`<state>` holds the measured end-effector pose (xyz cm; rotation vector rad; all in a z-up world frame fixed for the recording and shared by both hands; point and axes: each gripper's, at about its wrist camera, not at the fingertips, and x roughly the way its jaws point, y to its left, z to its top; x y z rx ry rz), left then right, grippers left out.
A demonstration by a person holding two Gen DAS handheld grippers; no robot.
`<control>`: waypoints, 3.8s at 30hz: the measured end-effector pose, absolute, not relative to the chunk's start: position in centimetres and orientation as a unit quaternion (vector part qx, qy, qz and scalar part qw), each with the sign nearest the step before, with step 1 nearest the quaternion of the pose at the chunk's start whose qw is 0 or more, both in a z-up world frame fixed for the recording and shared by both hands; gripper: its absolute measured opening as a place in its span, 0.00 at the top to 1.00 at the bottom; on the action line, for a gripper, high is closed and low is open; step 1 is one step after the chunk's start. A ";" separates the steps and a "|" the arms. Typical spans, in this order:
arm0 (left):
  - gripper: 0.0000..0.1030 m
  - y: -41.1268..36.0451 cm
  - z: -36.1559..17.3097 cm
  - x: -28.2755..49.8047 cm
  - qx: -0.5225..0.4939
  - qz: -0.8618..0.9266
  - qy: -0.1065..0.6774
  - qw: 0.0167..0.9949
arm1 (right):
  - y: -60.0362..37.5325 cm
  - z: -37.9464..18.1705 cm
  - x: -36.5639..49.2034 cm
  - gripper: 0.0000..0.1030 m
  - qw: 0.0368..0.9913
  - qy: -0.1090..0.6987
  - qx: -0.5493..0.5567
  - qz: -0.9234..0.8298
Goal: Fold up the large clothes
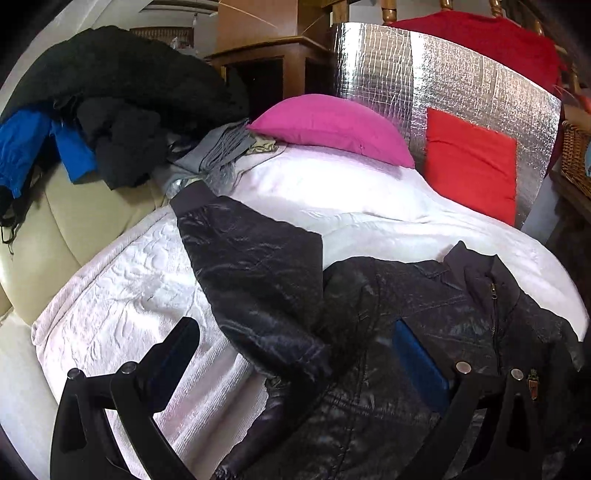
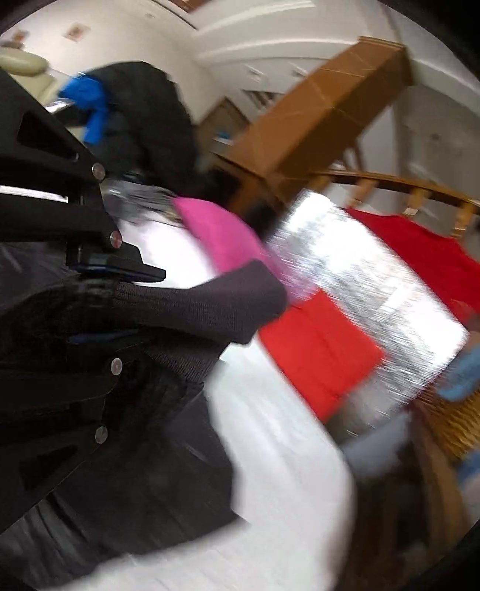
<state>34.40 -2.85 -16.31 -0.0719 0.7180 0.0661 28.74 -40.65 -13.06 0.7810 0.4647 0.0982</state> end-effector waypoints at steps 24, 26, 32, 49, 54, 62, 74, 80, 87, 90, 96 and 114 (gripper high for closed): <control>0.00 -12.1 -21.2 37.2 -0.069 -0.230 0.470 0.849 | -50.3 -15.2 26.9 0.20 0.867 0.265 0.421 -0.011; 0.00 -13.5 -21.7 37.3 -0.054 -0.240 0.478 0.843 | -52.1 -15.9 26.4 0.20 0.856 0.273 0.438 -0.036; 0.12 -14.8 -23.7 38.6 -0.093 -0.263 0.514 0.811 | -56.7 -17.3 24.6 0.21 0.839 0.276 0.460 -0.086; 0.45 -18.0 -25.2 38.8 -0.089 -0.324 0.529 0.780 | -56.0 -23.3 28.8 0.45 0.807 0.405 0.420 -0.088; 0.65 -18.2 -24.9 38.2 -0.073 -0.333 0.516 0.786 | -55.6 -23.4 28.9 0.58 0.808 0.408 0.413 -0.101; 0.47 -19.0 -24.4 37.6 -0.045 -0.340 0.511 0.788 | -54.9 -22.8 29.6 0.60 0.811 0.412 0.399 -0.117; 0.73 -18.5 -25.1 37.6 -0.064 -0.346 0.530 0.772 | -54.6 -22.7 29.6 0.60 0.812 0.415 0.391 -0.126; 0.81 -17.4 -22.6 37.3 -0.070 -0.338 0.484 0.804 | -54.6 -22.6 29.8 0.60 0.811 0.414 0.393 -0.126; 0.81 -11.7 -17.9 37.2 -0.058 -0.287 0.411 0.863 | -54.6 -22.3 29.7 0.60 0.813 0.413 0.390 -0.128; 0.81 -8.8 -17.5 37.4 -0.044 -0.240 0.394 0.886 | -54.5 -22.2 29.6 0.60 0.813 0.413 0.388 -0.130; 0.83 -5.3 -19.8 39.0 -0.030 -0.183 0.422 0.887 | -54.0 -22.1 29.7 0.60 0.815 0.413 0.384 -0.138; 0.73 -3.9 -20.8 39.1 -0.018 -0.189 0.475 0.859 | -53.4 -18.4 28.8 0.44 0.833 0.404 0.330 -0.186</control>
